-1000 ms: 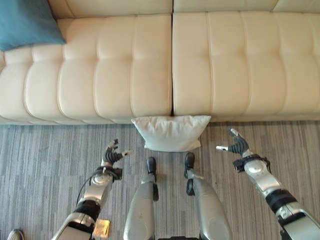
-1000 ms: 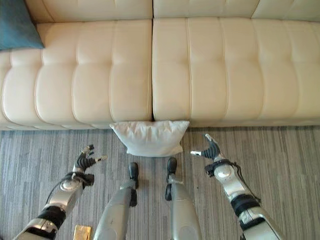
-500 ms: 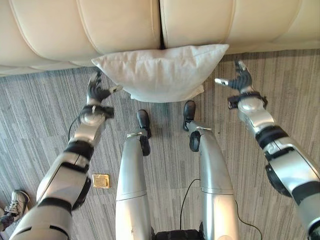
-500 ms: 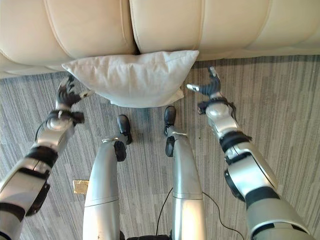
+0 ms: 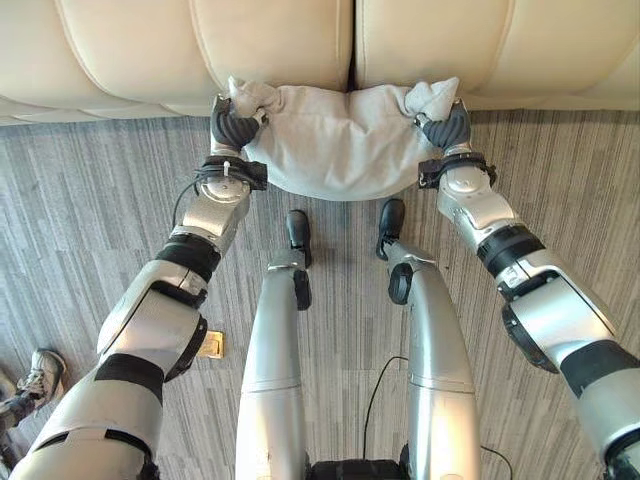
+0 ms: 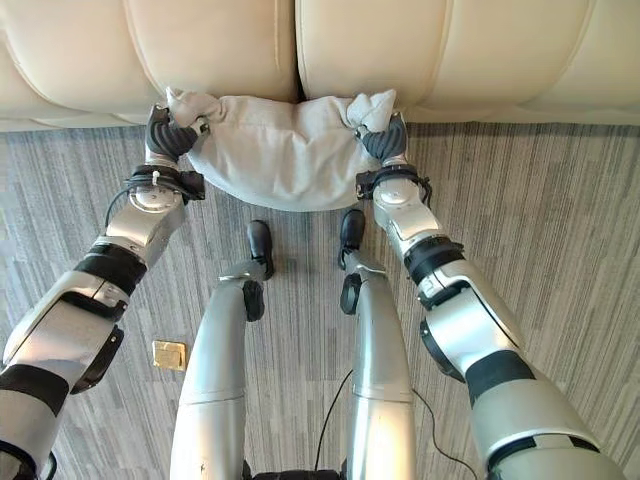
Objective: Pick up all the scattered cushions and arrange them neatly on the sofa.
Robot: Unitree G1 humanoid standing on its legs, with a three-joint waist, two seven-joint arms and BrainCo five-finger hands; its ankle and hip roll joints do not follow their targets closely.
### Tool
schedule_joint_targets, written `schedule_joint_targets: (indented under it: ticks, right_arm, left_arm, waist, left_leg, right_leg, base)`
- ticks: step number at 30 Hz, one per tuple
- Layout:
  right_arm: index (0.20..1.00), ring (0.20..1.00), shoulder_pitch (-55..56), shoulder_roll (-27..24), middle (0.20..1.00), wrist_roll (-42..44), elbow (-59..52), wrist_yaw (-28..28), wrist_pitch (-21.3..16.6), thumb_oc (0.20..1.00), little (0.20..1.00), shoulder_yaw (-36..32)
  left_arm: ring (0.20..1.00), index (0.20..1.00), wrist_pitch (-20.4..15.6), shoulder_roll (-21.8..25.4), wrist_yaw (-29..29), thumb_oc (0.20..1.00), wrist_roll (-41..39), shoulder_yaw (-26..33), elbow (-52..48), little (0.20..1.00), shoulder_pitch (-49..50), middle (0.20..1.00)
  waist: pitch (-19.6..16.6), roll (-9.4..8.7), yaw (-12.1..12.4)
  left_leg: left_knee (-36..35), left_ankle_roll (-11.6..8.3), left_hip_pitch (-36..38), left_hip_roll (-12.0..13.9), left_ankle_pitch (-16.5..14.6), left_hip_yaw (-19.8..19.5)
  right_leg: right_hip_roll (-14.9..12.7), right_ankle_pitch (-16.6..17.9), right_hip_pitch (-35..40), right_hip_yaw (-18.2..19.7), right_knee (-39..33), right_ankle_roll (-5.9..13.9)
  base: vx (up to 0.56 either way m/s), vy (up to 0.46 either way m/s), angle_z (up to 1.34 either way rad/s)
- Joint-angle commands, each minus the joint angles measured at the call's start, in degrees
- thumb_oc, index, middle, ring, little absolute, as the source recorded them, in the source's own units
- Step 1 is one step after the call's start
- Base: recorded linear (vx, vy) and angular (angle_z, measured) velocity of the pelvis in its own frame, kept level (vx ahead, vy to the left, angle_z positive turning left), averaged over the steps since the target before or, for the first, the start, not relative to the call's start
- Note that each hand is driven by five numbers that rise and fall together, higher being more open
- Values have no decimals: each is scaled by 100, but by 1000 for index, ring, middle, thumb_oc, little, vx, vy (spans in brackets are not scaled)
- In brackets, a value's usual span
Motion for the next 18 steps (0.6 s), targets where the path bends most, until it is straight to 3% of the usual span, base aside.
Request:
schedule_joint_targets:
  ticks: [1, 5, 6, 8, 9, 13, 14, 18]
  right_arm:
    - [200, 200, 535, 450, 200, -471, -1367, 432, -605, 200, 200, -146]
    - [200, 200, 1822, 346, 200, -717, -2478, 724, -639, 200, 200, -489]
    - [200, 200, 2507, 313, 200, -814, -3060, 884, -687, 200, 200, -656]
    - [200, 200, 2522, 312, 200, -816, -3072, 883, -682, 200, 200, -656]
    - [200, 200, 3183, 298, 200, -857, -3685, 1097, -761, 200, 200, -829]
    - [200, 200, 4308, 25, 200, -833, -4672, 1513, -831, 200, 200, -1169]
    - [200, 200, 4763, -105, 200, -802, -5151, 1768, -862, 200, 200, -1282]
    - [200, 200, 5298, -289, 200, -770, -5743, 2000, -893, 200, 200, -1467]
  left_arm:
    - [200, 200, -750, -494, -121, 200, 258, 233, -1128, 200, 446, 200]
    - [200, 200, -721, -605, -225, 200, 445, 585, -1909, 200, 1654, 200]
    - [200, 200, -697, -698, -331, 200, 485, 742, -2319, 200, 2346, 200]
    - [200, 200, -692, -699, -330, 200, 487, 741, -2329, 200, 2360, 200]
    - [200, 200, -652, -763, -491, 200, 597, 856, -2691, 200, 3039, 200]
    - [200, 200, -513, -496, -805, 200, 1102, 1045, -3245, 200, 4163, 200]
    - [200, 200, -490, -377, -976, 200, 1243, 1130, -3499, 200, 4589, 200]
    - [200, 200, -494, -239, -1152, 200, 1370, 1231, -3854, 200, 5066, 200]
  waist:
    - [-818, 144, -74]
    - [-849, 24, -135]
    - [-922, -15, -160]
    - [-903, -15, -158]
    - [-1003, -49, -190]
    - [-1292, -44, -272]
    - [-1513, -35, -321]
    - [-1822, -9, -382]
  left_leg:
    - [-494, -158, 713, 33, -468, -92]
    - [-1379, -196, 2066, 29, -177, -7]
    - [-1754, -215, 2764, 21, -129, 28]
    - [-1775, -215, 2805, 22, -123, 29]
    - [-2133, -239, 3477, 58, -62, 89]
    - [-2686, -283, 4551, 128, 30, 188]
    - [-2866, -278, 4860, 132, 75, 249]
    - [-3206, -304, 5418, 161, 128, 336]
  right_leg:
    - [51, -848, 720, 303, -276, 716]
    - [16, -516, 2001, 199, -1152, 756]
    - [19, -470, 2691, 154, -1516, 787]
    - [21, -465, 2731, 153, -1534, 787]
    - [35, -430, 3405, 115, -1858, 830]
    - [92, -378, 4467, 63, -2401, 879]
    - [152, -359, 4786, 52, -2608, 891]
    - [257, -380, 5303, 51, -2907, 900]
  base:
    - [0, 0, 0]
    - [45, -7, -10]
    - [158, -21, -13]
    - [117, -13, -6]
    - [194, -5, -6]
    - [236, -7, -14]
    - [256, -22, -5]
    - [158, -36, -7]
